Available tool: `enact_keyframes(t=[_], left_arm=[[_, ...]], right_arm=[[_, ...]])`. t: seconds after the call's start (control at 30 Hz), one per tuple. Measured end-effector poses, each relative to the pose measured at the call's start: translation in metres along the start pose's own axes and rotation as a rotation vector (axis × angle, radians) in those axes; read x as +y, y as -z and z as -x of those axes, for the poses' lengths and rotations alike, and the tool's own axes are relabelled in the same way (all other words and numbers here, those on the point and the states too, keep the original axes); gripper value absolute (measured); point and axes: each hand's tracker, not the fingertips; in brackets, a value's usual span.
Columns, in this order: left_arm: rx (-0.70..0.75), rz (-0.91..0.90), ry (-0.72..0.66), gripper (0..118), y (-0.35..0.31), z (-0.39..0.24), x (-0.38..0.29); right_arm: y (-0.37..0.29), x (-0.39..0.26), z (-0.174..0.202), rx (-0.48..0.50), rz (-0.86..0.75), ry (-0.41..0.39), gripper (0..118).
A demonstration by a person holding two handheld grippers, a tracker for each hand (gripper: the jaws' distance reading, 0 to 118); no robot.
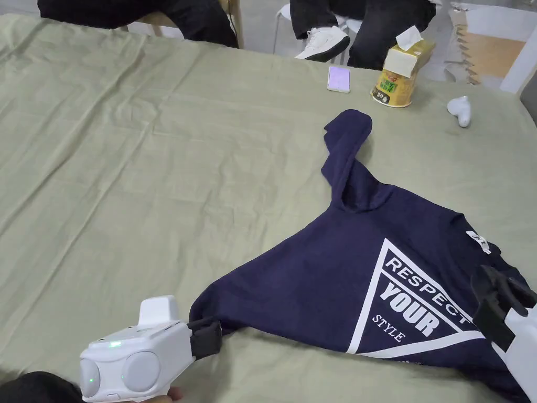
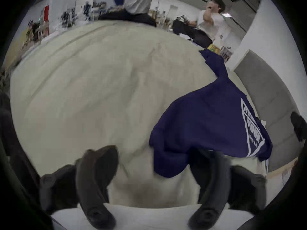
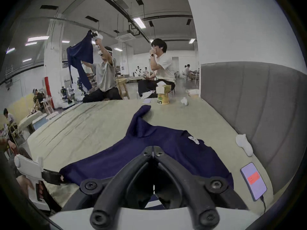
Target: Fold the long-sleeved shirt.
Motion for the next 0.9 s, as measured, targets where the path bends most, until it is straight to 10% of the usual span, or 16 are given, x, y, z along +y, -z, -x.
enact_keyframes(t=[0.3,0.73,0.77,0.83,0.9], left_arm=[[0.022,-0.084,0.088,27,0.015,0.002,-0.002],[0.03,-0.011,0.093,15,0.022,-0.005,0.011],[0.022,-0.005,0.085,15,0.023,-0.003,0.012],[0.014,0.0,0.083,14,0.023,-0.002,0.013],[0.016,0.003,0.087,14,0.021,-0.006,0.014]], right_arm=[[0.013,-0.006,0.003,0.011,0.044,0.009,0],[0.14,0.025,-0.009,0.092,0.16,-0.002,0],[0.163,0.033,-0.014,0.104,0.186,-0.016,6],[0.213,0.049,-0.025,0.122,0.253,-0.011,78],[0.268,0.062,-0.03,0.126,0.358,-0.028,90]])
